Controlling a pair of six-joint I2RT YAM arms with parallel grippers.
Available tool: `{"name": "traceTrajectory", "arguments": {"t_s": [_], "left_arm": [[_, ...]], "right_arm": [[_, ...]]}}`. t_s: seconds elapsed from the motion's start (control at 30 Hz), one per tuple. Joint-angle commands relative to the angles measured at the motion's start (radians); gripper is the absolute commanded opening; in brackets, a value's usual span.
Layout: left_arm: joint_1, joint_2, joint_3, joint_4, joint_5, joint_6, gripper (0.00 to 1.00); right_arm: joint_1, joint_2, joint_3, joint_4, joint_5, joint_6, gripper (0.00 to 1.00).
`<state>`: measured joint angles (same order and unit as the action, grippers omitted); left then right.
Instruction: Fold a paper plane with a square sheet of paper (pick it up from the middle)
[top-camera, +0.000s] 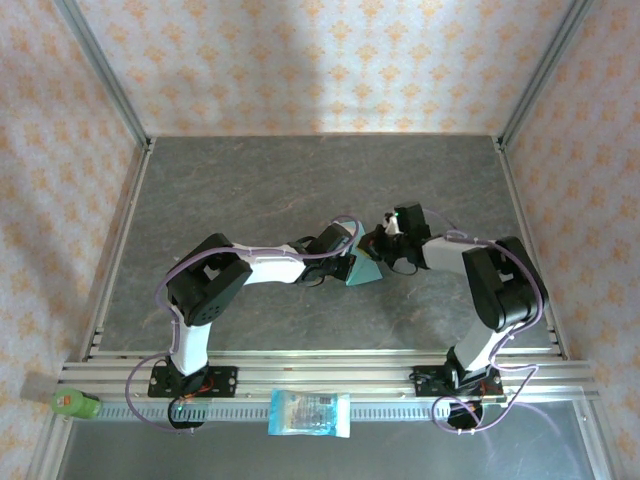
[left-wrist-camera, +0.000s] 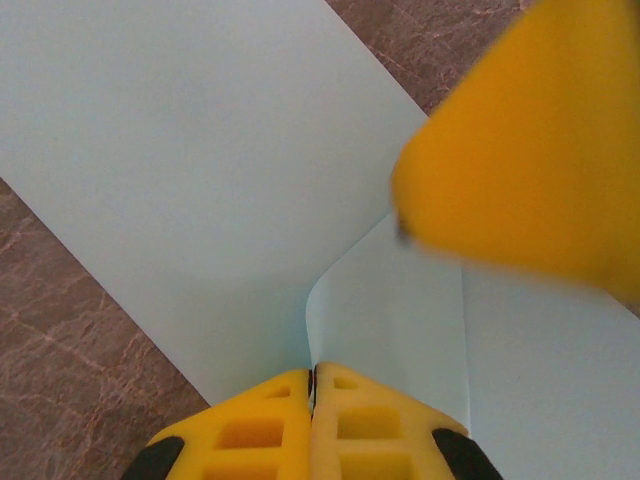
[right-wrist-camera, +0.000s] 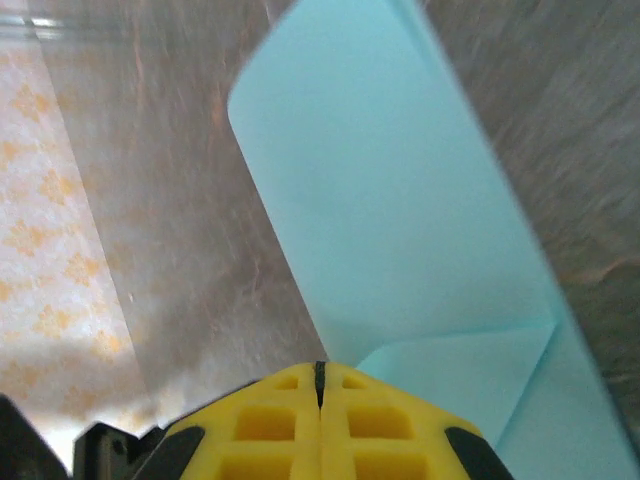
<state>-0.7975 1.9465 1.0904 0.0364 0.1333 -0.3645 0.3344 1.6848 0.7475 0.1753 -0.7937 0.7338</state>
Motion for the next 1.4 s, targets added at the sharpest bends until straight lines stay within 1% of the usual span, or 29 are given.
{"name": "traceTrajectory", "arguments": {"t_s": [0.0,0.07,0.23,0.43,0.53,0.57,0.6,0.67,0.8,0.9,1.0,1.03,1.13,1.2,1.37], "left_arm": [[0.004,0.045,-0.029,-0.108,-0.003,0.016,0.00],[0.004,0.045,-0.027,-0.113,-0.003,0.019,0.00],[0.004,0.043,-0.023,-0.116,-0.003,0.021,0.00],[0.004,0.010,-0.009,-0.133,0.001,-0.009,0.00],[0.005,-0.026,-0.002,-0.140,0.000,-0.026,0.09],[0.006,-0.027,0.004,-0.146,-0.001,-0.033,0.13],[0.006,-0.065,0.009,-0.153,-0.002,-0.038,0.18],[0.006,-0.096,0.019,-0.170,-0.018,-0.065,0.30],[0.012,-0.158,0.009,-0.175,-0.015,-0.137,0.35],[0.015,-0.190,-0.002,-0.158,0.044,-0.183,0.30],[0.016,-0.204,-0.025,-0.095,0.154,-0.229,0.13],[0.016,-0.203,-0.033,-0.072,0.186,-0.241,0.09],[0.020,-0.173,-0.035,-0.025,0.304,-0.259,0.03],[0.021,-0.138,-0.022,-0.016,0.368,-0.262,0.00],[0.028,-0.083,-0.027,0.033,0.418,-0.298,0.00]], "right_arm": [[0.012,0.029,-0.043,0.003,0.013,0.017,0.00],[0.012,0.030,-0.063,-0.011,0.047,0.012,0.00],[0.012,0.048,-0.087,-0.040,0.076,-0.010,0.00],[0.012,0.053,-0.112,-0.048,0.105,-0.012,0.00],[0.014,0.056,-0.127,-0.025,0.100,0.000,0.00],[0.015,0.057,-0.132,-0.018,0.099,0.004,0.00],[0.016,0.060,-0.134,-0.016,0.099,0.003,0.00],[0.017,0.060,-0.136,-0.016,0.100,0.006,0.00],[0.017,0.058,-0.140,-0.014,0.101,0.006,0.00],[0.016,0.056,-0.140,-0.014,0.102,0.006,0.00],[0.017,0.052,-0.141,-0.017,0.102,0.003,0.00],[0.016,0.051,-0.141,-0.020,0.105,0.002,0.00],[0.017,0.049,-0.143,-0.020,0.102,0.001,0.00],[0.016,0.049,-0.145,-0.020,0.103,0.000,0.00],[0.017,0.052,-0.146,-0.020,0.100,-0.005,0.00]]}}
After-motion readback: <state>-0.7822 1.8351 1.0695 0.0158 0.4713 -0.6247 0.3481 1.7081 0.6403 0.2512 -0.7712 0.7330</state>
